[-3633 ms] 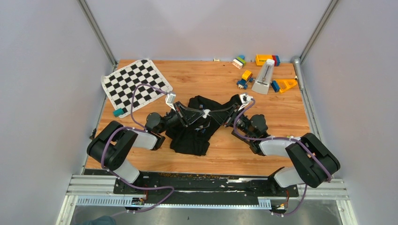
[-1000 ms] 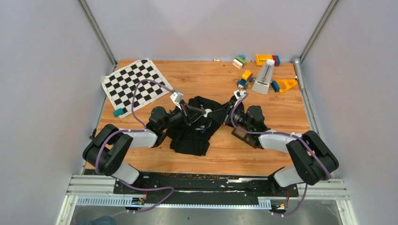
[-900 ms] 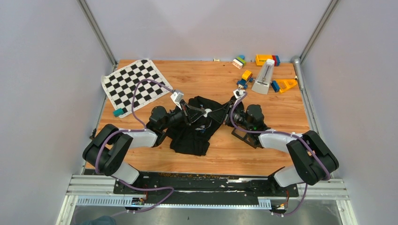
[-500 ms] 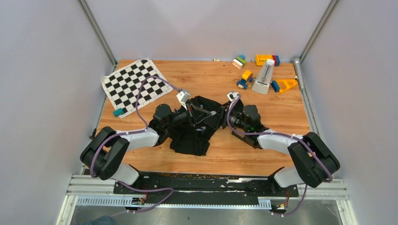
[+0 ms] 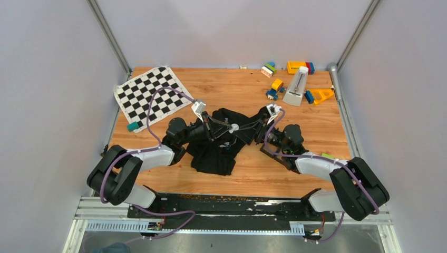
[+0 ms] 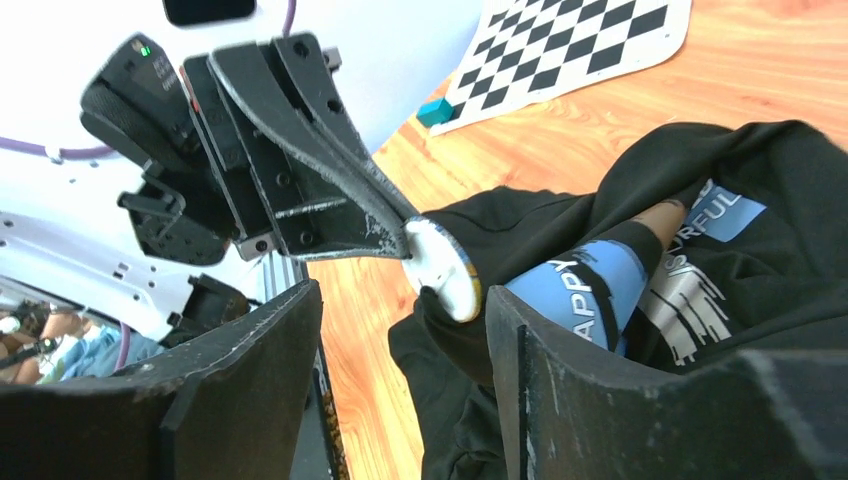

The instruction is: Remove the brooch from the garment

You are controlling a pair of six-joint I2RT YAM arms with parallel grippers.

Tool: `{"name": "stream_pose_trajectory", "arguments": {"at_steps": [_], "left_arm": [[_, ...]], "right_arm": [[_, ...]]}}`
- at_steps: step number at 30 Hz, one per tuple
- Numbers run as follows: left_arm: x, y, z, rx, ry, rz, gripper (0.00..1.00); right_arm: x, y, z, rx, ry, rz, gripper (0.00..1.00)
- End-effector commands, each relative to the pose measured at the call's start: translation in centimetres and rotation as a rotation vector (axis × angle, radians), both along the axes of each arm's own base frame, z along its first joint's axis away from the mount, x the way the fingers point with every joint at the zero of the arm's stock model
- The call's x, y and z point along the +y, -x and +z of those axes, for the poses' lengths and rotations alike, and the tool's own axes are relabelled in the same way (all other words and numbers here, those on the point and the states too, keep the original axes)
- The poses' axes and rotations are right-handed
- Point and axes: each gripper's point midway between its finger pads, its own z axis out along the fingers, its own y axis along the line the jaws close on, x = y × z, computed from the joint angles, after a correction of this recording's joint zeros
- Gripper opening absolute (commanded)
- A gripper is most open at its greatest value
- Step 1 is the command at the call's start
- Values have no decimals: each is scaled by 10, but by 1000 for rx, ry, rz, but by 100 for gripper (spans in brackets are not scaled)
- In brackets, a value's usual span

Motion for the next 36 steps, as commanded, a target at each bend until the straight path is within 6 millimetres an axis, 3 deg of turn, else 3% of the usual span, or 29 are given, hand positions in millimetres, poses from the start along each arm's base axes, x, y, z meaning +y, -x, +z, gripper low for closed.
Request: {"name": "stream_pose_trajectory", "arguments": {"at_steps": [1, 9, 16, 17, 18, 19, 22, 23, 24, 26, 30, 35, 36], "left_arm": [[1, 7, 16, -31, 82, -45, 0], [-4, 18, 26, -49, 187, -133, 0], [5, 3, 19, -63, 108, -37, 0], [7, -4, 6, -13, 55, 9, 0], [12, -7, 14, -73, 24, 39, 0], [16, -15, -2, -13, -56, 87, 0], [34, -34, 6, -127, -273, 217, 0], [44, -30, -8, -88, -369, 239, 0], [50, -39, -4, -142, -442, 296, 0], [69, -35, -19, -110, -601, 331, 0], [93, -30, -21, -123, -847, 405, 0], [96, -1, -35, -49, -1135, 344, 0], [109, 3, -27, -35, -1227, 361, 0]], "right_arm": [[-13, -9, 27, -23, -106, -56, 60], [-10, -10, 18, 31, -138, 18, 57], [-19, -16, 15, 19, -116, -42, 60], [-19, -17, 14, 20, -106, -48, 60], [-20, -18, 12, 21, -94, -53, 61], [-20, -20, 11, 25, -86, -62, 61], [-27, -25, 6, 26, -76, -121, 62], [-29, -25, 5, 19, -73, -134, 62], [-30, -26, 6, 9, -68, -143, 62], [-33, -27, 6, 5, -58, -165, 62], [-42, -26, 7, -18, -51, -211, 62], [-48, -28, 5, -46, -36, -252, 64], [-48, -27, 5, -48, -37, -247, 64]]}}
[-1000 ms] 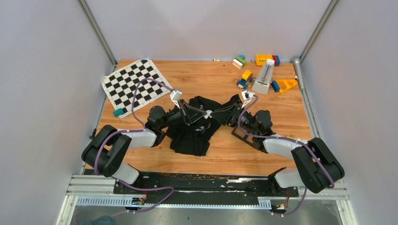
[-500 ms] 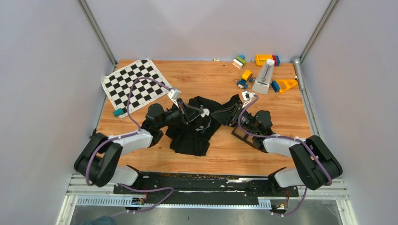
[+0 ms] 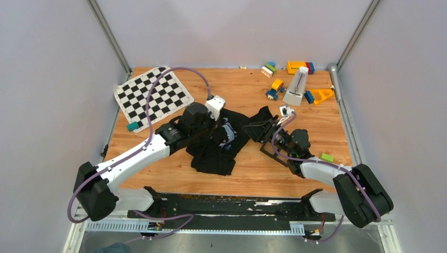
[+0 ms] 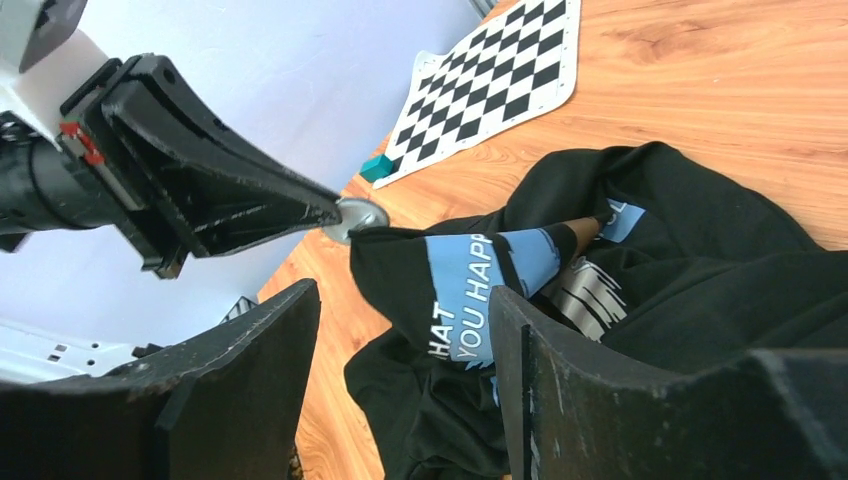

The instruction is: Remove the brooch from the garment

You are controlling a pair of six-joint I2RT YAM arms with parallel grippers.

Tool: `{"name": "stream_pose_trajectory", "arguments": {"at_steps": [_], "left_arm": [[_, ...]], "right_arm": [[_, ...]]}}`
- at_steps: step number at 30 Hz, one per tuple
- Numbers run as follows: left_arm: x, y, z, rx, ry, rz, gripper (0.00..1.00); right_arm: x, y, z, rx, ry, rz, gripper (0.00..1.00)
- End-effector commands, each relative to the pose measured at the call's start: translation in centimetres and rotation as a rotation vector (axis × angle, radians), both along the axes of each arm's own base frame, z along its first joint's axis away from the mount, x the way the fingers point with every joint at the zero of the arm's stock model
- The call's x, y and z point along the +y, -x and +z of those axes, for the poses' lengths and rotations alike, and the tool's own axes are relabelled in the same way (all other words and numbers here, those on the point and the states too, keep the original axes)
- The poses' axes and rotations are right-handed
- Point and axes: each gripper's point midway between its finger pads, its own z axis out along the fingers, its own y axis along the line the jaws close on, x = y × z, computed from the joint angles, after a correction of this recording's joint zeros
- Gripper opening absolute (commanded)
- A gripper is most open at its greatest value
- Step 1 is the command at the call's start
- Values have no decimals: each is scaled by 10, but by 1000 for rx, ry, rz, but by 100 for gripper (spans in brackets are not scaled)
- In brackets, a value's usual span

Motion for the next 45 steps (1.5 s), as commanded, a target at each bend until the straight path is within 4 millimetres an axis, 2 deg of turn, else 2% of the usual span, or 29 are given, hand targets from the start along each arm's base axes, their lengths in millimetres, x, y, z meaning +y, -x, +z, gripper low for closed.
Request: {"name": "stream_pose_trajectory", "arguments": {"at_steps": [1, 2, 3, 4, 5, 6, 7, 8, 10, 12, 13, 14, 15, 16, 17, 18, 19, 20, 21, 22, 23, 27, 28, 29, 30, 34, 37, 45], "left_arm": [[53, 26, -26, 129, -481, 70, 0], [68, 33, -16, 163, -567, 88, 0], [71, 35, -18, 199, -623, 90, 0], [82, 43, -8, 243, -685, 85, 0], [84, 46, -11, 277, -734, 67, 0], [89, 55, -4, 323, -766, 43, 0], [86, 56, -1, 343, -790, 2, 0], [92, 62, -3, 390, -843, -23, 0], [94, 66, 4, 421, -866, -33, 0], [92, 67, 14, 444, -805, -35, 0], [82, 69, 20, 452, -738, -67, 0], [82, 67, 28, 444, -685, -57, 0], [71, 63, 37, 427, -593, -57, 0], [72, 57, 48, 408, -520, -36, 0], [56, 52, 54, 397, -398, -47, 0], [56, 49, 63, 394, -304, -25, 0], [37, 45, 67, 394, -190, -70, 0], [37, 41, 73, 396, -105, -40, 0], [25, 38, 72, 404, -25, -68, 0], [24, 34, 77, 413, 49, -33, 0], [13, 30, 74, 409, 113, -56, 0], [-10, 28, 81, 408, 380, -56, 0], [-12, 32, 67, 475, 433, -30, 0], [-17, 27, 82, 429, 514, -45, 0], [-22, 24, 82, 453, 609, -33, 0], [-32, 26, 99, 487, 876, -57, 0], [-32, 30, 111, 507, 1010, -69, 0], [-24, 28, 122, 515, 1113, -29, 0]], "right_arm": [[-7, -6, 4, -50, 17, -46, 64], [-6, -6, 4, -48, 18, -40, 64], [-5, -6, 3, -47, 18, -35, 64], [-5, -6, 3, -44, 19, -34, 64], [-4, -7, 2, -42, 20, -33, 64], [-4, -7, 1, -40, 21, -32, 64], [-4, -7, 2, -43, 19, -28, 64], [-3, -6, 3, -43, 19, -23, 64], [-2, -5, 4, -47, 20, -14, 64], [-1, -5, 5, -50, 22, -9, 64], [0, -5, 5, -49, 24, -5, 64], [1, -5, 6, -51, 25, 2, 64], [2, -4, 6, -51, 24, 12, 64], [5, -2, 8, -55, 21, 32, 64], [7, 0, 9, -62, 18, 53, 64], [10, 3, 11, -70, 15, 79, 64], [13, 6, 13, -79, 12, 106, 64], [16, 9, 16, -98, 6, 134, 64], [18, 12, 18, -108, 2, 158, 64], [20, 16, 20, -119, -3, 183, 64], [22, 20, 23, -130, -8, 213, 64], [29, 32, 34, -138, -25, 306, 63], [30, 34, 36, -137, -29, 318, 62], [32, 35, 38, -130, -34, 326, 61], [33, 35, 38, -116, -39, 332, 61], [39, 32, 45, -32, -70, 353, 58], [41, 22, 48, 114, -74, 327, 56], [39, 26, 56, 232, -134, 317, 57]]}}
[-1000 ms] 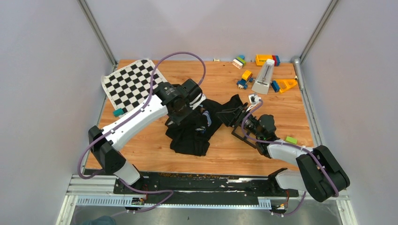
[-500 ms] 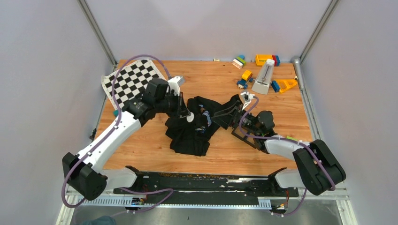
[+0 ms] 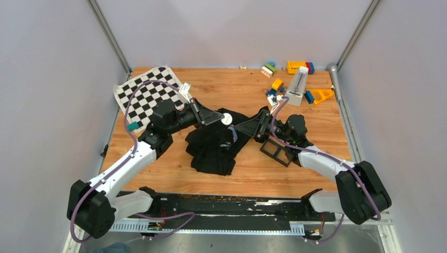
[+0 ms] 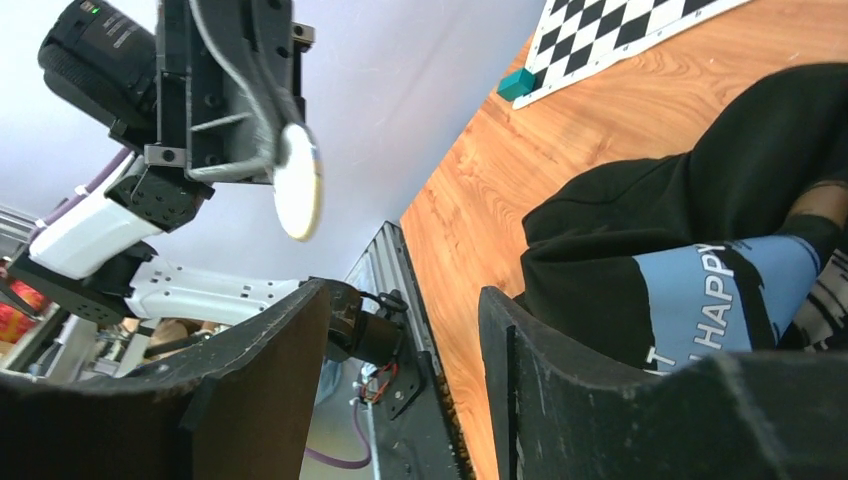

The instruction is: Remove the brooch from the garment

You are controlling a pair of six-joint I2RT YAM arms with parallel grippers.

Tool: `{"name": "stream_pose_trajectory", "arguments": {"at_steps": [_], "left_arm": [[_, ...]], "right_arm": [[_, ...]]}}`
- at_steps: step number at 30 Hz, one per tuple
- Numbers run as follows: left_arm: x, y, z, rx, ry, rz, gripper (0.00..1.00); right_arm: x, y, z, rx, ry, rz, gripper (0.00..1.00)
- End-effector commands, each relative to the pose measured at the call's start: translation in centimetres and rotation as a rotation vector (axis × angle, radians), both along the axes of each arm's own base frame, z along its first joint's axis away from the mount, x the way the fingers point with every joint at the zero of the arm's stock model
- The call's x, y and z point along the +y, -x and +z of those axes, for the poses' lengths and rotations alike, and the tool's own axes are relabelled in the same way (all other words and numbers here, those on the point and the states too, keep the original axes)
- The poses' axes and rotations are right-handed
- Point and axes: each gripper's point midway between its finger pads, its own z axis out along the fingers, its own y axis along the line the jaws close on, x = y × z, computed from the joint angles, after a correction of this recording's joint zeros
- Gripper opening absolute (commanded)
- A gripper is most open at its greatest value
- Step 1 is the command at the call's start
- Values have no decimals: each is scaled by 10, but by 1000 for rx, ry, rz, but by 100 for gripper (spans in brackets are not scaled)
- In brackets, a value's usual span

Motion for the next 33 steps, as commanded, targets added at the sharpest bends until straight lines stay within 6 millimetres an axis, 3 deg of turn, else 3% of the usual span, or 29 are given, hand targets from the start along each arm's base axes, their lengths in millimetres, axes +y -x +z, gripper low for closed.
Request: {"name": "stream_pose_trajectory", "arguments": {"at_steps": [1, 15, 22, 33], "left_arm": [[3, 2, 41, -56, 158, 10, 0], [7, 6, 46, -74, 195, 23, 0], [7, 7, 45, -92, 198, 21, 0], [7, 7, 42, -106, 200, 18, 0]], "right_arm": [[2, 3, 20, 63, -59, 17, 57], [21, 16, 64, -3, -94, 108, 61], [28, 4, 67, 35, -85, 76, 59], [39, 0, 68, 49, -90, 85, 49]]}}
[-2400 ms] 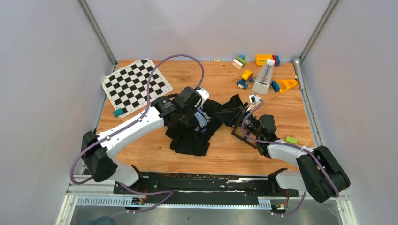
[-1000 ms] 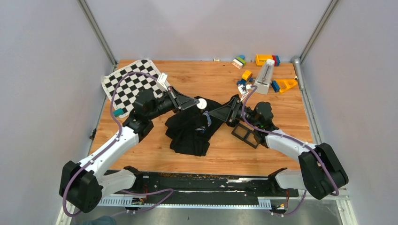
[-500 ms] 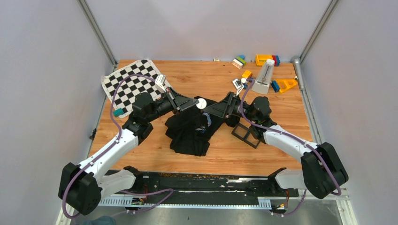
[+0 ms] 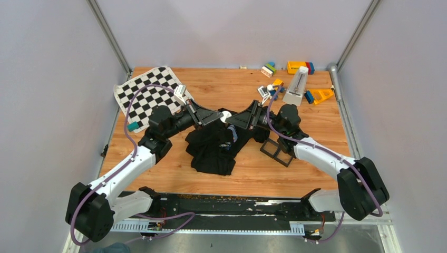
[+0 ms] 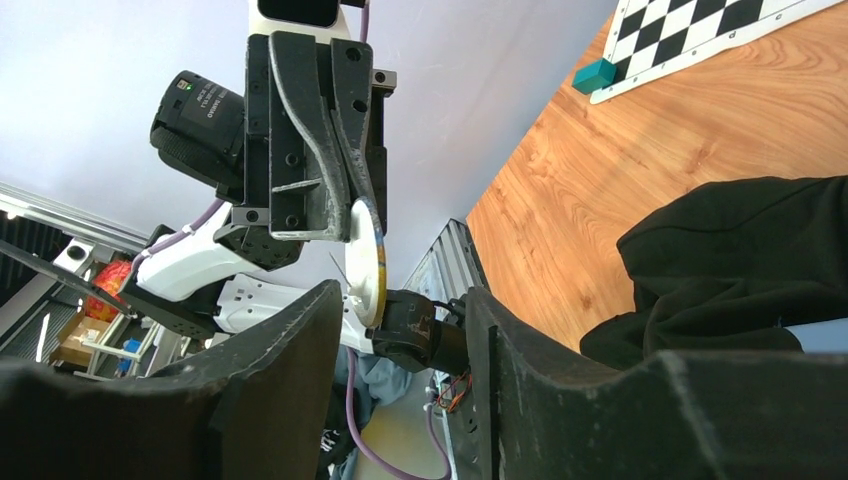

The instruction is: Remove the brooch from the garment

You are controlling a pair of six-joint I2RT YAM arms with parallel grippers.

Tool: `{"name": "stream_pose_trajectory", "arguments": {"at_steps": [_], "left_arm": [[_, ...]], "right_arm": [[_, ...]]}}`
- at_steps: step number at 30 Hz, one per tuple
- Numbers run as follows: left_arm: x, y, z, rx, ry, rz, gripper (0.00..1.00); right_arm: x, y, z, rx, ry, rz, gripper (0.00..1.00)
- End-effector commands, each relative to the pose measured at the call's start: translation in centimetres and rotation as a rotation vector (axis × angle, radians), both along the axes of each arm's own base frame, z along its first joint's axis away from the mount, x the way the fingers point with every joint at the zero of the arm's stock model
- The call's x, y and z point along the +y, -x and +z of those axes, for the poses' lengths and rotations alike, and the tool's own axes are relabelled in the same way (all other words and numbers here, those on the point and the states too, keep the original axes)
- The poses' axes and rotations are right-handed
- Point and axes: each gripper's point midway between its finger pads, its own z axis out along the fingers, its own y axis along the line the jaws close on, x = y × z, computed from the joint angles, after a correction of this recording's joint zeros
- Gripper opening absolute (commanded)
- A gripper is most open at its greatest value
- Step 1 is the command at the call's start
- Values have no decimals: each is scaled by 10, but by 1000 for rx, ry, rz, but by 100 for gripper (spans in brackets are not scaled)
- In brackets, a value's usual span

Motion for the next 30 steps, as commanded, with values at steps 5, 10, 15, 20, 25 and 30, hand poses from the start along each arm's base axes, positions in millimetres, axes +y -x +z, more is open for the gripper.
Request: {"name": "stream_pose_trajectory", "arguments": {"at_steps": [5, 10, 15, 20, 25, 30], "left_arm": [[3, 3, 13, -70, 31, 2, 0], [3, 4, 14, -80, 31, 2, 0], [4, 6, 16, -113, 28, 2, 0], [7, 9, 24, -187, 37, 10, 0], [10, 17, 37, -295, 47, 13, 0], [9, 26, 50, -388, 50, -11, 0]], "right_arm": [[7, -6, 22, -47, -38, -9, 47], [8, -8, 22, -40, -39, -19, 40], [8, -11, 17, -8, -31, -27, 29], [9, -11, 13, 31, -31, -20, 21], [11, -10, 10, 63, -31, -2, 15], [12, -10, 7, 97, -23, 8, 14]]}}
